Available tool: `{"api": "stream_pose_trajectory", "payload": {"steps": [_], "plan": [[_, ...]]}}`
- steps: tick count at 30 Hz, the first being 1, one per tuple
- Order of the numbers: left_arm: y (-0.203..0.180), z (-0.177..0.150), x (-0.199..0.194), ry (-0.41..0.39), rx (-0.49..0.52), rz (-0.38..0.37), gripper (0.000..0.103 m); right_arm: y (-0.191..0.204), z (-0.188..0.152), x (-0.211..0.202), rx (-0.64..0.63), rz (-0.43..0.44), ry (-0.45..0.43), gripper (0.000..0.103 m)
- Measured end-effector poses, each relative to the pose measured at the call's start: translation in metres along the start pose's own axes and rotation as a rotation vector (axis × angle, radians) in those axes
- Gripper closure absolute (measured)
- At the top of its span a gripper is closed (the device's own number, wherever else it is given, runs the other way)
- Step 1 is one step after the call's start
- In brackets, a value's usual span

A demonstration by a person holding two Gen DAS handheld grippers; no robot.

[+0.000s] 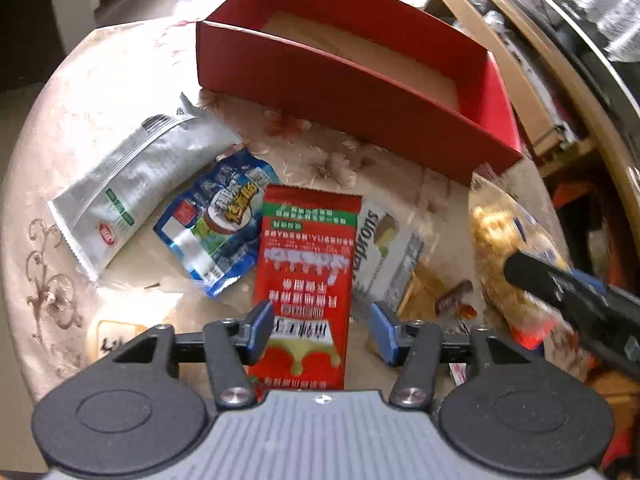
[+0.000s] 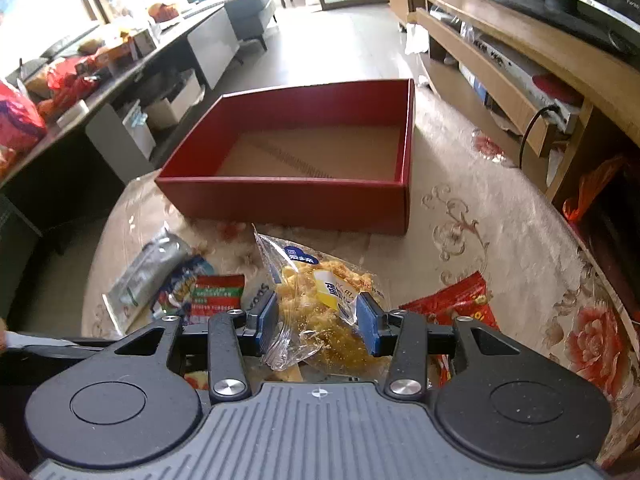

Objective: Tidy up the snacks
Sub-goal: 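Lift the red wafer packet with the left tool while the right tool lifts the egg-cake bag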

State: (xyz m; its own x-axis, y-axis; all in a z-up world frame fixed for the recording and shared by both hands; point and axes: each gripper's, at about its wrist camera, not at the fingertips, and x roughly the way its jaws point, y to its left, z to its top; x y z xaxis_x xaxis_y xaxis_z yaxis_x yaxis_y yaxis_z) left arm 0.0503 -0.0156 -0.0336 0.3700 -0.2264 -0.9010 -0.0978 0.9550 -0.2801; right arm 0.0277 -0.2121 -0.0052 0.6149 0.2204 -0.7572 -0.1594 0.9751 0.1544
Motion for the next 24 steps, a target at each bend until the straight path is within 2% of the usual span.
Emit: {"api": "stream_pose_trajectory", "payload": {"steps": [1,3,4,8,13,24], "plan": [[-0.004,0.001,0.005,-0.011,0.009,0.029,0.04,0.0,0.0,0.0,-0.001,0.003,0.002,0.052],[-0.011,0.0,0.013,-0.031,0.035,0.095,0.04,0.0,-0.002,0.0,-0.003,0.013,0.003,0.052],[-0.011,-0.002,0.018,-0.023,0.037,0.11,0.045,0.0,-0.002,-0.001,-0.008,0.014,0.004,0.052],[-0.007,-0.004,0.018,-0.013,0.031,0.121,0.05,0.0,-0.004,-0.001,-0.016,0.015,0.008,0.052],[-0.004,-0.003,0.005,-0.038,0.045,0.113,0.055,-0.001,-0.004,-0.003,-0.013,0.009,-0.003,0.052],[-0.003,0.019,-0.039,-0.135,0.044,0.023,0.055,0.004,0.007,-0.007,0.007,0.004,-0.053,0.052]]}}
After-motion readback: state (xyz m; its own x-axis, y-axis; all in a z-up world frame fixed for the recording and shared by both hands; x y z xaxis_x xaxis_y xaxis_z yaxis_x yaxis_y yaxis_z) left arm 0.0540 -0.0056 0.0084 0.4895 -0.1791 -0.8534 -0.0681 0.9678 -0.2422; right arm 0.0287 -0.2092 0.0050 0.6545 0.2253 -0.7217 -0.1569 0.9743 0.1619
